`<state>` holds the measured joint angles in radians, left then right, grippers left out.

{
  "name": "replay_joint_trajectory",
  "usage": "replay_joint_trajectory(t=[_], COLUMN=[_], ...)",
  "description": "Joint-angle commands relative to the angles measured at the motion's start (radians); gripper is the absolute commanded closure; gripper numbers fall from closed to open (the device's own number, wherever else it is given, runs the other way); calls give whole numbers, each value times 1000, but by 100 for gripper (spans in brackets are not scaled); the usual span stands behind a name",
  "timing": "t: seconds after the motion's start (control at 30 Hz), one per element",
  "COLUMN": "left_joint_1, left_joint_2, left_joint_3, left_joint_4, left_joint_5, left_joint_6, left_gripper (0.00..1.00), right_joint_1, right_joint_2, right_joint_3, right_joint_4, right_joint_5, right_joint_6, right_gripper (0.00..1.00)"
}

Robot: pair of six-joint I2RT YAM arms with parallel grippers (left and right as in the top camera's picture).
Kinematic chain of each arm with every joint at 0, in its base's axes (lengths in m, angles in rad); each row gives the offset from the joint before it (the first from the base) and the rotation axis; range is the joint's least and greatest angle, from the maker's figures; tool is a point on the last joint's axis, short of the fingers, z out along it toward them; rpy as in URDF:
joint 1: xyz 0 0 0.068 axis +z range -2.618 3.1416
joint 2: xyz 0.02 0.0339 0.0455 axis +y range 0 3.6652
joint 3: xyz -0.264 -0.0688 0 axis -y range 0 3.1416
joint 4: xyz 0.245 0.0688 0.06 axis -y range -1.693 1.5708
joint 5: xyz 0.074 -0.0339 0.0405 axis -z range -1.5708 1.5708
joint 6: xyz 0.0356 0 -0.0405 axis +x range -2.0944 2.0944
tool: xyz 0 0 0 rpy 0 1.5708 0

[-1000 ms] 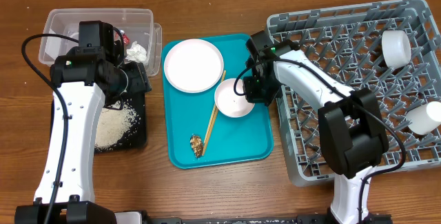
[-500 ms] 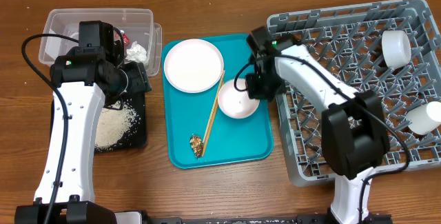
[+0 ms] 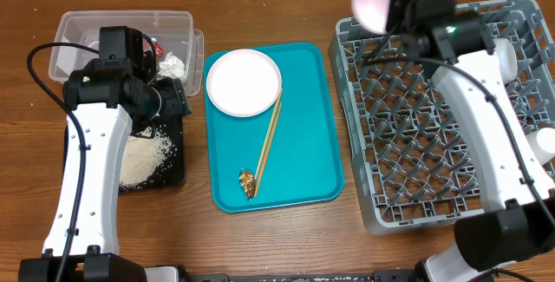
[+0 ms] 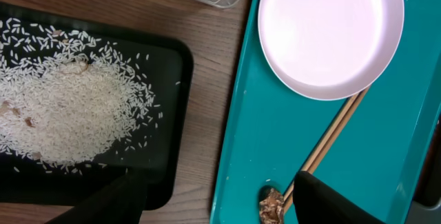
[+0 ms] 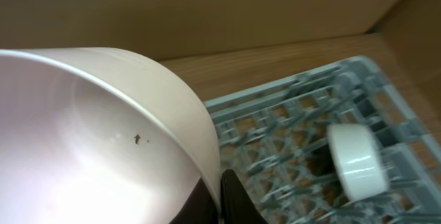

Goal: Sort waste into correct bins and load items into the dishwasher
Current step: 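Lift the white bowl with the right gripper into the dish rack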

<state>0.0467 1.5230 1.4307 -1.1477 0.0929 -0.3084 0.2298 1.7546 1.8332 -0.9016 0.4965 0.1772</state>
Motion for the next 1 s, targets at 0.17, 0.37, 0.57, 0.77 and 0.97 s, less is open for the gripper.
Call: replay_joint_trajectory(t=[0.17, 0.37, 0.57, 0.77, 0.97], left_joint_1=[-1, -1, -1, -1, -1], left_joint_2=[-18, -18, -18, -18, -18], left_joint_3=[12, 12, 12, 12, 12], left_joint_4=[5, 5, 7, 8, 14], left_joint_5=[1, 1, 1, 1, 1], left_joint_6=[-6, -6, -6, -6, -6], left_gripper=[29, 28, 29, 28, 28], right_joint_1=[-158, -212, -212, -165, -106], right_joint_2=[43, 101, 149, 188, 188], right_joint_3=[-9, -73, -201, -334, -360], right_joint_4=[119, 151, 105, 104, 76], right_joint_5=[263, 697, 755, 670, 578], right_joint_6=[-47, 107, 303, 346, 377], right_gripper=[96, 96, 96, 96, 96])
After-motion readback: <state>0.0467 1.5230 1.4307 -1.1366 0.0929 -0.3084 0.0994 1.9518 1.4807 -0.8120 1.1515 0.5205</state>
